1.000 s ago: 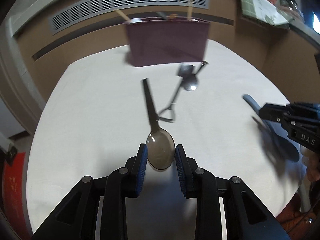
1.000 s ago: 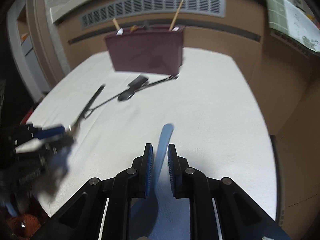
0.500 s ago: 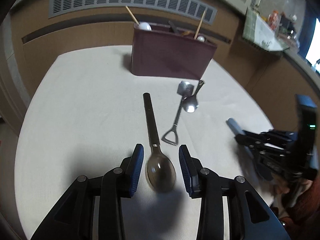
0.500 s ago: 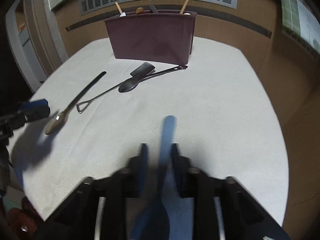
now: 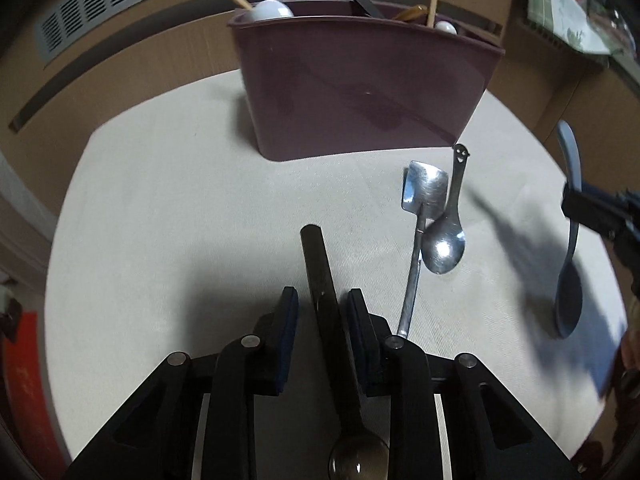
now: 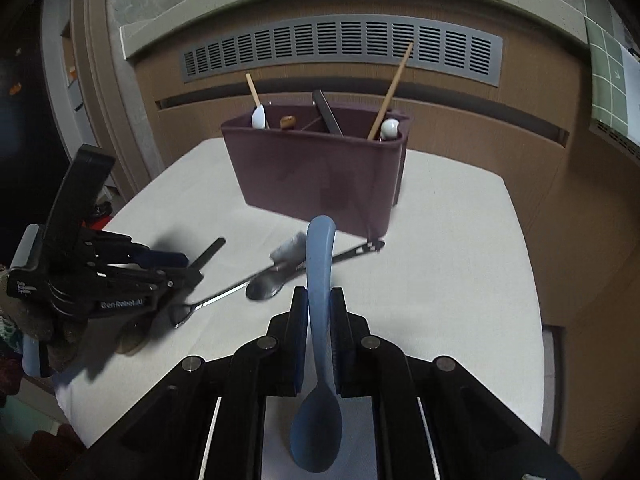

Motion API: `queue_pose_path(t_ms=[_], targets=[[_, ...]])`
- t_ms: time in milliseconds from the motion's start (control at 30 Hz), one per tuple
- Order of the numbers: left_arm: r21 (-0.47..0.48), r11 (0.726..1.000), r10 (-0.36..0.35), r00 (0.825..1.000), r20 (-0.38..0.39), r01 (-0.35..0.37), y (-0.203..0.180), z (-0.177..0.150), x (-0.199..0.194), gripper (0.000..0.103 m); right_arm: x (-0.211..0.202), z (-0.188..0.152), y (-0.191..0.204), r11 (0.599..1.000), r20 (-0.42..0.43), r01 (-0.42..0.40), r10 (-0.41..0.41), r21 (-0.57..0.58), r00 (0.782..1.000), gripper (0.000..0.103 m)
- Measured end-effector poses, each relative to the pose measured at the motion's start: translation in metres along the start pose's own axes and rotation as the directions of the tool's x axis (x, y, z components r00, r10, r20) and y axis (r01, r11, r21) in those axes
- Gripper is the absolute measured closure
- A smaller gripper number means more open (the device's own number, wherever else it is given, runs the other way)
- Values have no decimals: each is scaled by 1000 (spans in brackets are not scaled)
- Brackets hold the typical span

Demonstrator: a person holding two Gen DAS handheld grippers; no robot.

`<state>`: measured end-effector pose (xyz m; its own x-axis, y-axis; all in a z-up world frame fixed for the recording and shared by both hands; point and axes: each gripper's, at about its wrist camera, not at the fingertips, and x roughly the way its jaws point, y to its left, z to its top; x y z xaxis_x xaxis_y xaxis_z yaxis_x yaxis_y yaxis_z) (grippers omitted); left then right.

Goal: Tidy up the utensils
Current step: 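Lift both spoons over the caddy and open both grippers to drop them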

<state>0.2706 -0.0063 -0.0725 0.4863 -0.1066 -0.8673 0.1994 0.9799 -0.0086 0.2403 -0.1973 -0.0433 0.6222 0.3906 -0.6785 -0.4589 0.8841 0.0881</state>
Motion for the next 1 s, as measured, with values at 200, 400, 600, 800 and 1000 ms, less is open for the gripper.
queue_pose_path(t_ms=[200,400,600,800,1000], targets=[[-3,1000,-16,1000,-1,16,0,6,2,91,11,1,-9,999,8,-11,11,40,1000,94],[-153,980,-95,976,194,126,10,-7,-47,91,-14,-3,-15,998,49,-1,-2,69,999,94],[-202,965,-85,927,367,168,16,-21,-97,91,-35,-6,-8,997,77,23,-30,80,997,94],[-229,951,-53,837,545,209,21,4,-138,91,-56,7,-9,992,146,13,-31,128,989,96],[-145,951,-29,545,838,274,29,84,-195,91,-120,89,-17,991,404,70,-111,114,908,99]])
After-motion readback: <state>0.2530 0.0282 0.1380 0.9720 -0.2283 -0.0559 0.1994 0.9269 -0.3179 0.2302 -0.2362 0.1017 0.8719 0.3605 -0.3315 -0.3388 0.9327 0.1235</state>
